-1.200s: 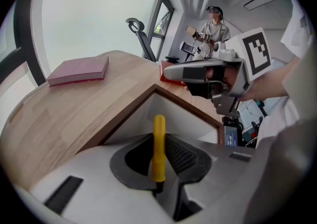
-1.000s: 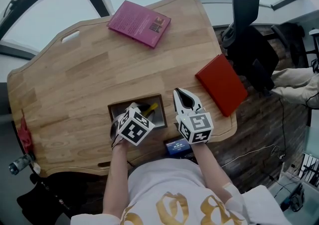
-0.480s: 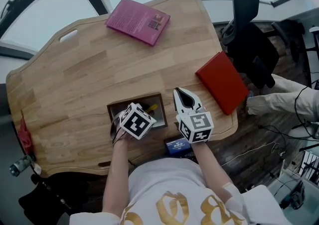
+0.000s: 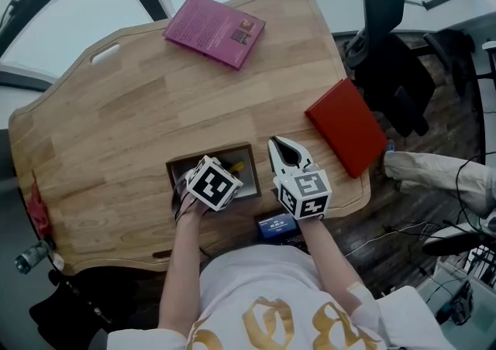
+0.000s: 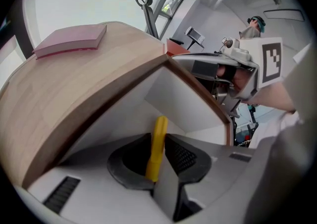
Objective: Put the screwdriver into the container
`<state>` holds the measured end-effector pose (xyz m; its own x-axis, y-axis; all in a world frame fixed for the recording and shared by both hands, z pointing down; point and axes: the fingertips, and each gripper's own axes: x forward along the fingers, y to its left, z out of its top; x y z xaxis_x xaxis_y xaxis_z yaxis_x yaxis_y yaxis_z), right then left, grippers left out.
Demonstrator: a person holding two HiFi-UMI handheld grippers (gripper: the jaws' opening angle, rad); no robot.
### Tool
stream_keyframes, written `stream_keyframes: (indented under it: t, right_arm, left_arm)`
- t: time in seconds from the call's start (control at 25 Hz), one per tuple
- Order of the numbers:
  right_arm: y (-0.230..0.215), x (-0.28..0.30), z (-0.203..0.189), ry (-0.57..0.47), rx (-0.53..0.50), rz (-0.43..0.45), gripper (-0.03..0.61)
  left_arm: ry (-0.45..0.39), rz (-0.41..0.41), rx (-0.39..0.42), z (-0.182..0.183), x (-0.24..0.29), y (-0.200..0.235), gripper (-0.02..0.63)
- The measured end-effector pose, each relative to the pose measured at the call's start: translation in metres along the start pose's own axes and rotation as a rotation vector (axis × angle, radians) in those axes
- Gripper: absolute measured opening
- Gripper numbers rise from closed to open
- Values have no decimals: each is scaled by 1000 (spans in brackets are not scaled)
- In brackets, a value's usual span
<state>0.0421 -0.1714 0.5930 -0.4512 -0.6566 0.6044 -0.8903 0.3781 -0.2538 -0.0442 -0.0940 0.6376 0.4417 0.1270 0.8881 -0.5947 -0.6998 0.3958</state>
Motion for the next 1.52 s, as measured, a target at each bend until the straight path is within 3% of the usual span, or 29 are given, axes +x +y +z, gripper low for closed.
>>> stream_keyframes:
  t: [0.48, 0.92, 1.52]
  right_arm:
    - [7, 7, -24, 108, 6, 53, 33]
    - [6, 6, -27, 113, 14, 54, 34]
    - [5, 0, -22, 94, 23, 49, 34]
  left_arm:
    - [27, -1, -30, -4, 3, 3, 81]
    - [28, -7, -31, -5, 3, 2, 90]
    - [0, -13, -43, -2, 1, -1, 153]
